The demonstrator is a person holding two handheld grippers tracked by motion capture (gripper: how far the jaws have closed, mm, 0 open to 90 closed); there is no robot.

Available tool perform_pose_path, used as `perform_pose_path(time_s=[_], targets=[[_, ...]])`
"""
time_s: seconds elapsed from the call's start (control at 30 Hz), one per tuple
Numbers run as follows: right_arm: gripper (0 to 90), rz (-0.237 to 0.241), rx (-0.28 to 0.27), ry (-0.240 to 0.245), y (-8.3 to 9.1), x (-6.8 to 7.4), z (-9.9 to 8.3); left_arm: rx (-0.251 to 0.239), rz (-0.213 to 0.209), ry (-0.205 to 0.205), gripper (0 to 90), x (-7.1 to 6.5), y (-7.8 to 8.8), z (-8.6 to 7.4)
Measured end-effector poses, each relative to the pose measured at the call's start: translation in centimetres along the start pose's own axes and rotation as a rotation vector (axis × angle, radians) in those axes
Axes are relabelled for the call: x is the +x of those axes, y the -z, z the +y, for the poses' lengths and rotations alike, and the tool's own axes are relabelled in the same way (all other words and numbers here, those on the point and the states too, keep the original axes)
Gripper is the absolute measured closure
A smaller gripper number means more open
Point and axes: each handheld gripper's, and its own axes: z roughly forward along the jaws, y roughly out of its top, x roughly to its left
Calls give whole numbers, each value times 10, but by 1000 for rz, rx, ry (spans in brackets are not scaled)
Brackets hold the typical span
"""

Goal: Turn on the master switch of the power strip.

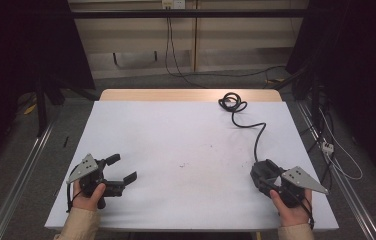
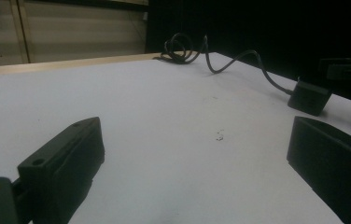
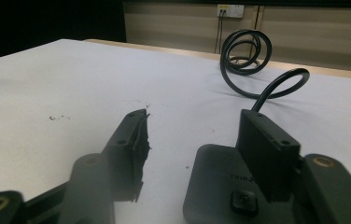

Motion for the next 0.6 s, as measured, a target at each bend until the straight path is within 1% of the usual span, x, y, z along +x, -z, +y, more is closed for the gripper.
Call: perform_pose_path(time_s=[0.2, 0.23, 0.37, 0.5, 0.6], targets=[[518, -3, 8, -14, 1, -4, 1, 4, 3, -2, 37, 0, 0, 0], [543, -2, 10, -8, 1, -5, 1, 0, 2, 4, 37, 0, -1, 0], [599, 8, 11, -17, 2, -8, 1, -3, 1, 0, 37, 0, 0, 0], [657, 25, 18, -12, 2, -8, 1, 1, -1, -6, 37, -1, -1, 0], [679, 32, 21, -4, 2, -8, 1, 0, -5, -9, 37, -1, -1, -1]])
